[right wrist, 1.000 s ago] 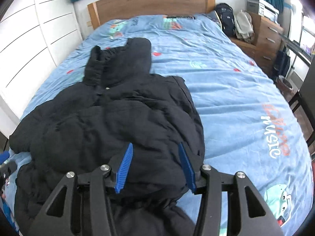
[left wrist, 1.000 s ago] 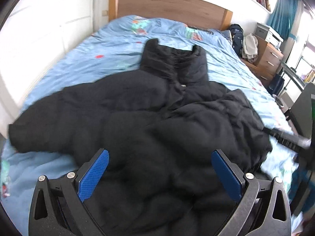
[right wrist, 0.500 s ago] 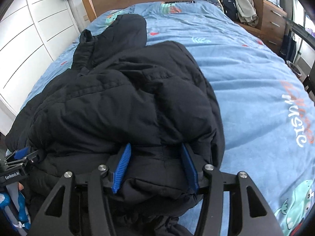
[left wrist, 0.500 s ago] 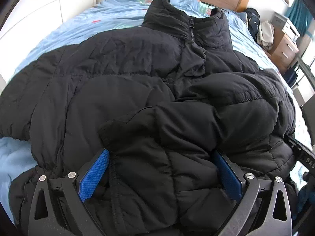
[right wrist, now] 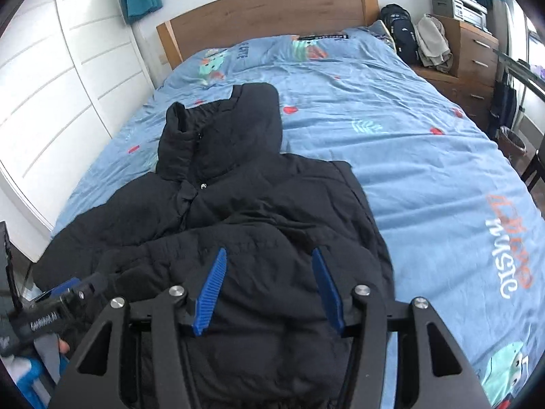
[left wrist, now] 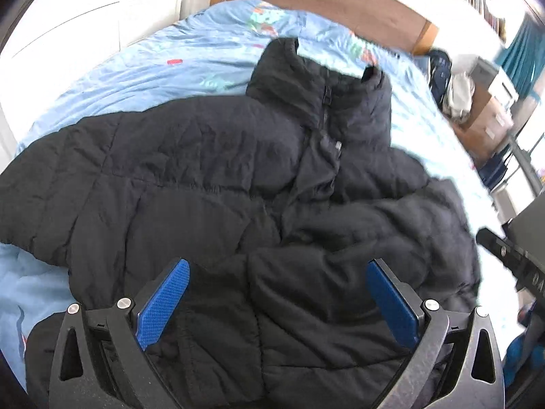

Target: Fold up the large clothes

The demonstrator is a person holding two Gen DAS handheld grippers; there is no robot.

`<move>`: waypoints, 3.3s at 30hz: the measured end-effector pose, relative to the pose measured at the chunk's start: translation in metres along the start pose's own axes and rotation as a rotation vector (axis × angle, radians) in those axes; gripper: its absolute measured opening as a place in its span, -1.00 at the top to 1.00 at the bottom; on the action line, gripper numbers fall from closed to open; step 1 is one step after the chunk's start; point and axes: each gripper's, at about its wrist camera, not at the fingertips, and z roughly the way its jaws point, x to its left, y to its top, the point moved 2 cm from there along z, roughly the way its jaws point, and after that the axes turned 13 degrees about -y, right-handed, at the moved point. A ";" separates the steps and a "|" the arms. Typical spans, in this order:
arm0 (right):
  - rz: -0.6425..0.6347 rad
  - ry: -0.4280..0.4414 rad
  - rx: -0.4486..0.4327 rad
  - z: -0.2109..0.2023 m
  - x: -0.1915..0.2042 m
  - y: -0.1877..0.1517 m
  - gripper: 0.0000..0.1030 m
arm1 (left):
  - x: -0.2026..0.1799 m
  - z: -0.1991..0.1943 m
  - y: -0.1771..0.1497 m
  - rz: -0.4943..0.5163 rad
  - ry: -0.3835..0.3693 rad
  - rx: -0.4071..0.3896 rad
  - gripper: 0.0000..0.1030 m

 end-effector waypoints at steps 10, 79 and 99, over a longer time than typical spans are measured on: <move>-0.079 -0.097 0.114 0.061 0.019 -0.036 -0.01 | 0.027 0.016 -0.028 -0.044 0.013 0.028 -0.99; -0.111 -0.227 0.000 -0.095 0.075 -0.140 -0.13 | 0.481 -0.148 -0.039 -0.880 -0.360 -0.367 0.37; -0.006 -0.215 -0.062 -0.140 0.012 -0.142 -0.13 | 0.241 -0.221 0.065 -0.226 -0.451 -0.381 0.85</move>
